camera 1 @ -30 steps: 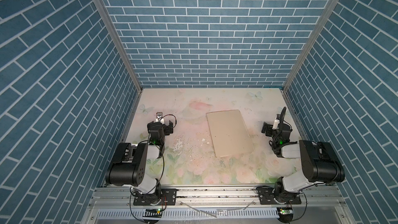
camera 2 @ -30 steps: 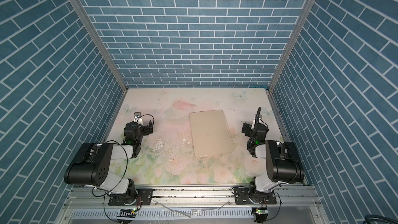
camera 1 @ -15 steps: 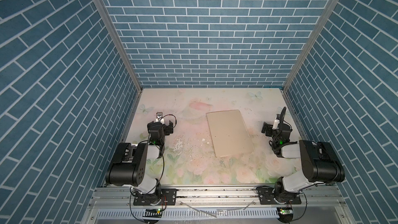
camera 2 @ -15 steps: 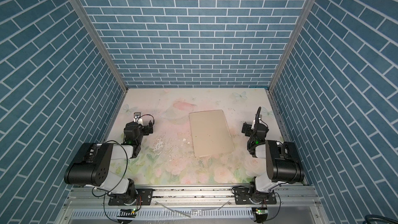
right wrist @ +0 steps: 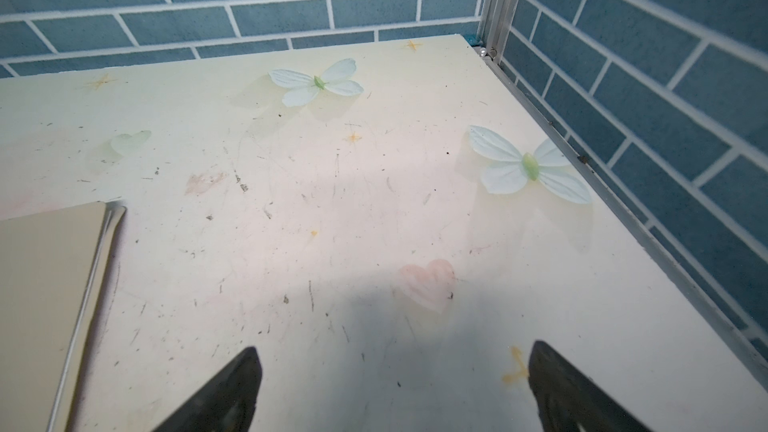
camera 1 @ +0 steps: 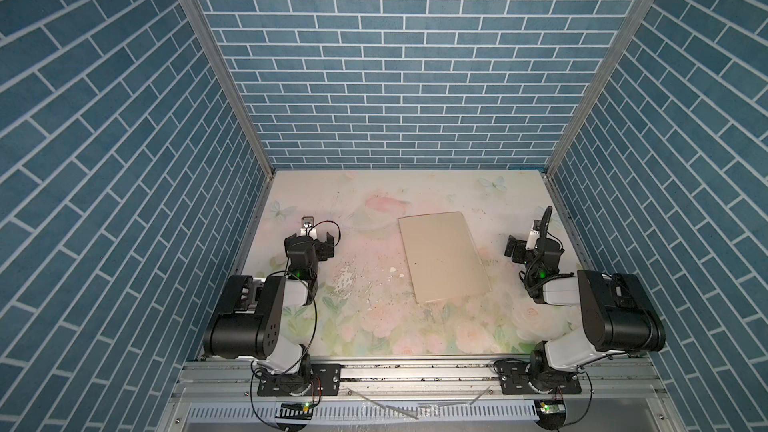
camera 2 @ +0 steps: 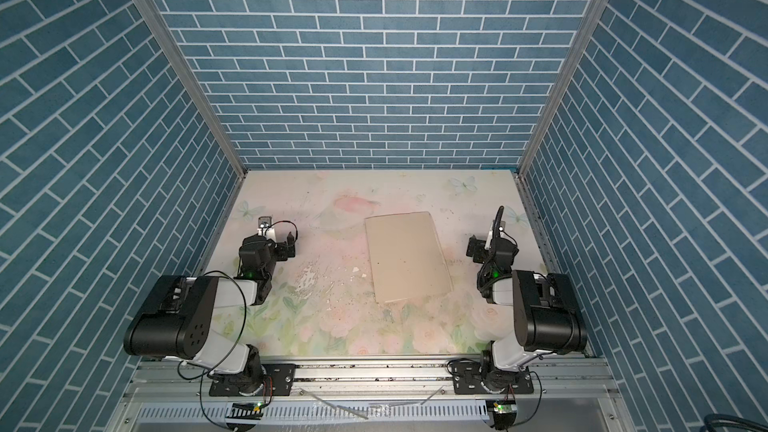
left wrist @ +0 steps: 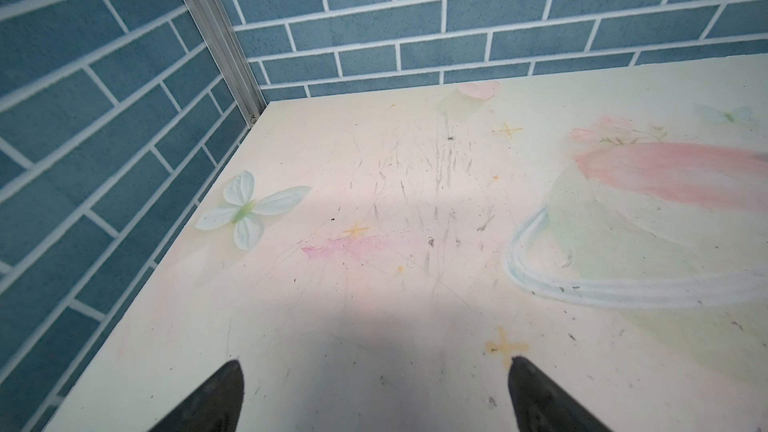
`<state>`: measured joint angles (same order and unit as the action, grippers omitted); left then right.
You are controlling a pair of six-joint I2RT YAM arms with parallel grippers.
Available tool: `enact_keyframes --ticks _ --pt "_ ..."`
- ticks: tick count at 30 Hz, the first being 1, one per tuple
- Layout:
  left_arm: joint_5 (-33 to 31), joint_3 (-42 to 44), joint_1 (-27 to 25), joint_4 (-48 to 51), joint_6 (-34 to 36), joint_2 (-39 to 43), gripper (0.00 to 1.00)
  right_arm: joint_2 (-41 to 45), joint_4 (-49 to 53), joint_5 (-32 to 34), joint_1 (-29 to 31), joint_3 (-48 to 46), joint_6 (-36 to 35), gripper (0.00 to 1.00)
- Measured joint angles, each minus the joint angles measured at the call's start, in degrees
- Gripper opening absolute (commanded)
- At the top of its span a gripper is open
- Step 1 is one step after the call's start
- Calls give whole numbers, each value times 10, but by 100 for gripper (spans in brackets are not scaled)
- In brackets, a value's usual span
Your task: Put the files into the folder
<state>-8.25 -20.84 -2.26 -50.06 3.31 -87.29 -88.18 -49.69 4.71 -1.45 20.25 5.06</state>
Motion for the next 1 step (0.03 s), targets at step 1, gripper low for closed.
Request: enact_keyframes --ticks 1 --pt "0 0 0 0 0 0 100 0 0 0 0 0 0 99"
